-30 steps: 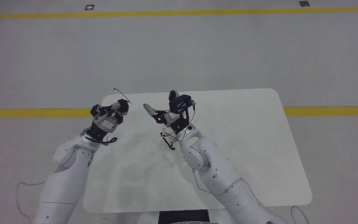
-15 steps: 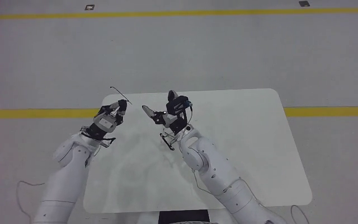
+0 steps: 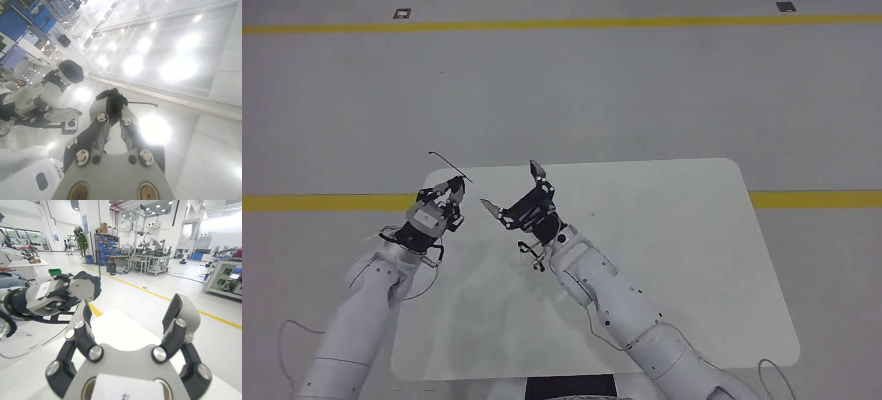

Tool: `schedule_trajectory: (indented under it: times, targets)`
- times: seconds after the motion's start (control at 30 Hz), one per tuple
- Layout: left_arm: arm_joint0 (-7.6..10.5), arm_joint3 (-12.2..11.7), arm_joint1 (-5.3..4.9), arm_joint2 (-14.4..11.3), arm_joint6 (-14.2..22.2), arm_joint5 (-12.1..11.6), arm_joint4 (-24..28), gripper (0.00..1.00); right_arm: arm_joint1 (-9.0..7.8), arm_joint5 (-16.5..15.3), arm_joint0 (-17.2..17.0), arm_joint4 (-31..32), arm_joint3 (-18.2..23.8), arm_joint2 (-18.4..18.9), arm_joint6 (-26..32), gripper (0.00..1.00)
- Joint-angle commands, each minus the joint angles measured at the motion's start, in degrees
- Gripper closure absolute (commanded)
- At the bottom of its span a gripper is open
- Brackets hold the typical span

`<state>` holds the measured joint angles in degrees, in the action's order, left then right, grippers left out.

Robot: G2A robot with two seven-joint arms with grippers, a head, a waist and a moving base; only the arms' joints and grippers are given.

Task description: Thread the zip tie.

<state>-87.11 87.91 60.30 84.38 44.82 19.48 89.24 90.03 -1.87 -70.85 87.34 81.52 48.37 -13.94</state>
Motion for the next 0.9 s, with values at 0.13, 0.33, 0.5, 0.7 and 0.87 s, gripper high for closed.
schedule_trajectory:
  times: [0.13,0.33,0.5,0.7,0.87]
  targets:
    - [-0.01,-0.02,0.04,0.04,0.02,0.00,-0.10,1.00,-0.10,0.54,0.01,2.57,0.29,-0.42,1.69,0.00]
    - [-0.01,-0.02,0.04,0.04,0.02,0.00,-0.10,1.00,-1.26,5.98,5.10,2.62,-2.02,-6.03,1.19,0.26]
    - [-0.01,-0.02,0.04,0.04,0.02,0.00,-0.10,1.00,-1.94,10.11,8.12,2.62,-3.95,-9.98,0.39,0.61]
    - [-0.01,-0.02,0.04,0.04,0.02,0.00,-0.10,1.00,-1.77,11.37,9.01,2.62,-4.83,-11.38,0.70,0.70]
    - [-0.01,-0.02,0.04,0.04,0.02,0.00,-0.10,1.00,-1.44,10.86,9.30,2.62,-5.47,-11.76,0.75,0.69]
